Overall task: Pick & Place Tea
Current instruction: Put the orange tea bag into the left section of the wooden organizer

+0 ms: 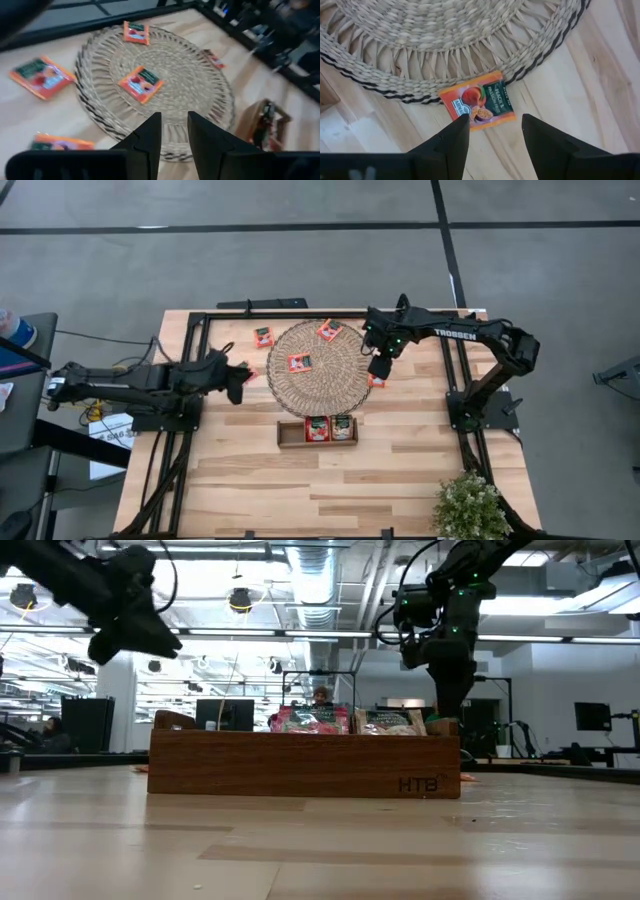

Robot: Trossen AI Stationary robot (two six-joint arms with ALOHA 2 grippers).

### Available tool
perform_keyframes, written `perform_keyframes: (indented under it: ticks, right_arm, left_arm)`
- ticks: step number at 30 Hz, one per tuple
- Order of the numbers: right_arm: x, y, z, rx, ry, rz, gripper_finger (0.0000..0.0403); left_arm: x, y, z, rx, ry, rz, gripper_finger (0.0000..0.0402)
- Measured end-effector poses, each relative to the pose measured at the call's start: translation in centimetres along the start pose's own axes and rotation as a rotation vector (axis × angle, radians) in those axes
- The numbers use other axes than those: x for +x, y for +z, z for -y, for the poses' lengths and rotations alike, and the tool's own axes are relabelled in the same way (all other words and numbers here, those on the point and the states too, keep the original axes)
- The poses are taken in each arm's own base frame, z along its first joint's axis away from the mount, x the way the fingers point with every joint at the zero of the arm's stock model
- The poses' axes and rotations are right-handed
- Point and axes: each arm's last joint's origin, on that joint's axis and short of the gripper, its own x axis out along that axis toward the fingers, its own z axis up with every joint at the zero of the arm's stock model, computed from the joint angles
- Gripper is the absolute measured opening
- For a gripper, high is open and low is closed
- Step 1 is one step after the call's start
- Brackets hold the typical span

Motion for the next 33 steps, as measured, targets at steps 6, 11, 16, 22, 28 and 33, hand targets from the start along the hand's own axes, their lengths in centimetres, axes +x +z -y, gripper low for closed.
perform_keyframes:
  ticks: [6,11,16,22,28,33]
  right_arm:
    - [0.0,0.2,-0.1,-0.001,0.037,0.018,0.0174]
    - [0.2,0.1,0.0,0.010,0.045,0.019,0.0172]
    - [0.7,-0.4,0.5,0.037,0.047,-0.006,0.0170]
    - [1.1,-0.3,0.8,0.051,0.046,-0.018,0.0171]
    - [4.6,0.1,0.7,0.040,0.090,-0.145,0.0174]
    - [6.2,0.4,1.4,0.043,0.092,-0.194,0.0169]
  left_arm:
    - [-0.3,-2.4,-1.3,-0.045,-0.191,0.061,0.0086]
    - [0.1,-3.8,-1.9,-0.051,-0.248,0.055,0.0086]
    - [0.6,-4.8,-2.4,-0.075,-0.233,0.030,0.0086]
    - [1.0,-5.5,-2.8,-0.099,-0.228,-0.002,0.0086]
    - [0.9,-5.6,-2.7,-0.101,-0.240,-0.012,0.0086]
    - [0.9,-5.6,-2.7,-0.119,-0.239,-0.016,0.0086]
